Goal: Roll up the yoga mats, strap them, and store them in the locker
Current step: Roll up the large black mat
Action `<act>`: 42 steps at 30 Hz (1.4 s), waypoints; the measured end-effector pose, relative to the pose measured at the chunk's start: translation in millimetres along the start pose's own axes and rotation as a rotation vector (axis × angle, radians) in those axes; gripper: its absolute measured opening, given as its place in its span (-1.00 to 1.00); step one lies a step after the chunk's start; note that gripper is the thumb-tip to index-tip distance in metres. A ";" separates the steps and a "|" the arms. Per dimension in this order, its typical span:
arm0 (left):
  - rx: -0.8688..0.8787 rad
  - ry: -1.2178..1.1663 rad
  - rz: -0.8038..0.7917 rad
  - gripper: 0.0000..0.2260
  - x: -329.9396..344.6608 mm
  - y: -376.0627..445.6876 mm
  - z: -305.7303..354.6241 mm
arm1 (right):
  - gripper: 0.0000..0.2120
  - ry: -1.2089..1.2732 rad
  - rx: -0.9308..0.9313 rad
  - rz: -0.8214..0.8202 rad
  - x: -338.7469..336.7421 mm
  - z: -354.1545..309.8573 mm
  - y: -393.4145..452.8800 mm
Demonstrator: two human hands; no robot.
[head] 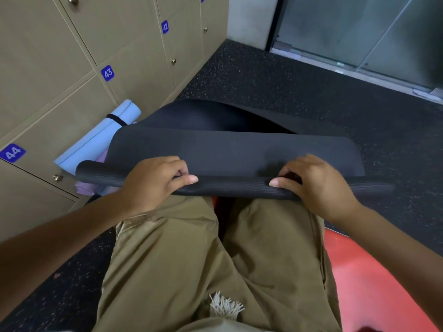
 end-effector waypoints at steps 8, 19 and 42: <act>-0.180 -0.254 -0.211 -0.62 5.1 22.7 -16.7 | -0.38 -0.181 -0.189 0.293 -2.5 -8.5 -18.7; -0.047 -0.296 0.244 -0.73 -14.2 11.2 -7.4 | -0.39 0.063 -0.074 0.064 -2.5 11.3 7.8; -0.129 -0.295 -0.067 -0.63 -6.3 34.0 -26.2 | -0.42 -0.256 -0.059 0.149 8.1 3.5 -14.2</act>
Point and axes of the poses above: each hand's wrist, its own y-axis towards the middle knuckle, its own x-axis out of the palm, z = x × y, the point moved 7 cm from there along y, towards the middle knuckle
